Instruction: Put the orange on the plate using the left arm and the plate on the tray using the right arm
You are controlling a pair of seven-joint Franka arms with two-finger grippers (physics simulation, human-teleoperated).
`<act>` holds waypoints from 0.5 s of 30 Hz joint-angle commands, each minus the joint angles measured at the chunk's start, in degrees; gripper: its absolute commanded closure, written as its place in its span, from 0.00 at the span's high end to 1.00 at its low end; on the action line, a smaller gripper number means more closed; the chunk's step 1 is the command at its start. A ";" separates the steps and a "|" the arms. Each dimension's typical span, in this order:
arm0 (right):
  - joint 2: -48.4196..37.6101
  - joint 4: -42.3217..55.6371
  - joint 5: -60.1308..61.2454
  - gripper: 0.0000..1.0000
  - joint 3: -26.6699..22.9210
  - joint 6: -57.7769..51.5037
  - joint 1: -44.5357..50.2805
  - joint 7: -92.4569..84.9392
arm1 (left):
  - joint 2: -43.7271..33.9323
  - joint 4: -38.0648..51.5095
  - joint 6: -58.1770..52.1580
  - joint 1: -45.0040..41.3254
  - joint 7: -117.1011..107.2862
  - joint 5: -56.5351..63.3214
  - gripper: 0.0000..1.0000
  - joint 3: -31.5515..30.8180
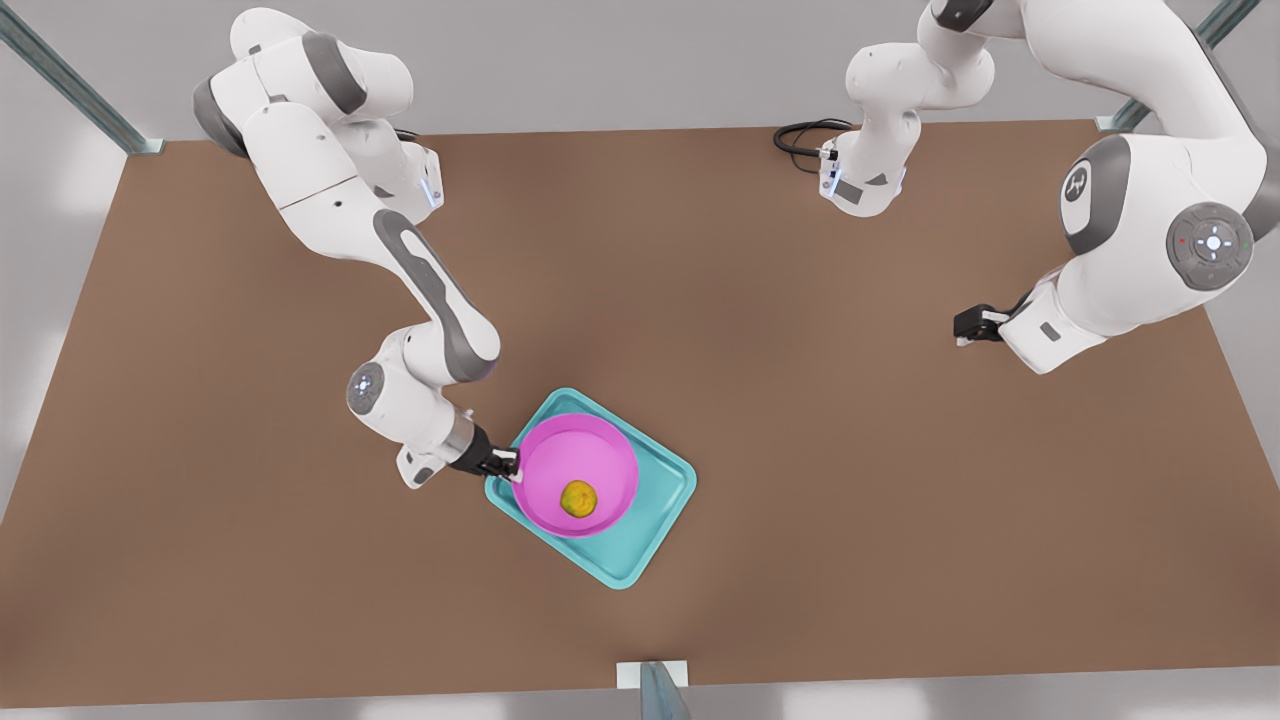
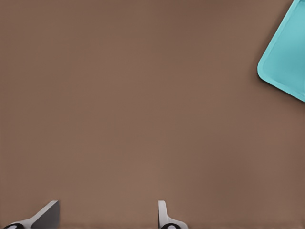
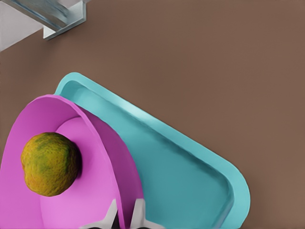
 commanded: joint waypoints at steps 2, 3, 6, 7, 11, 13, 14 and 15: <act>-0.05 0.09 -0.32 0.21 -0.01 -0.11 0.17 0.21 | -0.02 0.03 -0.39 0.04 -0.59 -0.05 1.00 -0.10; -0.05 0.09 -0.32 0.21 -0.01 -0.11 0.26 0.21 | 0.07 0.03 -0.39 -0.05 -0.59 -0.05 1.00 -0.01; -0.05 0.53 0.20 1.00 -0.01 -0.11 0.26 1.09 | 0.33 0.03 -0.39 -0.05 -0.59 -0.05 1.00 -0.01; -0.14 0.52 0.20 1.00 0.08 -0.11 0.26 1.09 | 0.33 0.03 -0.39 -0.05 -0.68 -0.05 1.00 -0.01; -0.58 1.05 0.20 1.00 -0.01 -0.64 0.26 1.01 | 0.33 0.03 -0.39 -0.05 -0.68 -0.05 1.00 -0.10; -5.05 1.66 -1.19 1.00 -5.44 -19.79 -0.44 -2.75 | 0.33 0.03 -0.47 -0.05 -0.68 -0.05 1.00 -0.10; -4.45 10.44 -6.81 1.00 -12.48 -46.30 -0.53 -9.09 | 0.24 0.03 -0.65 -0.05 -0.41 0.04 1.00 -0.01; -3.04 20.64 -14.20 1.00 -18.46 -65.57 -1.14 -12.88 | -0.28 1.51 -2.23 -0.05 -0.41 -0.05 1.00 -0.36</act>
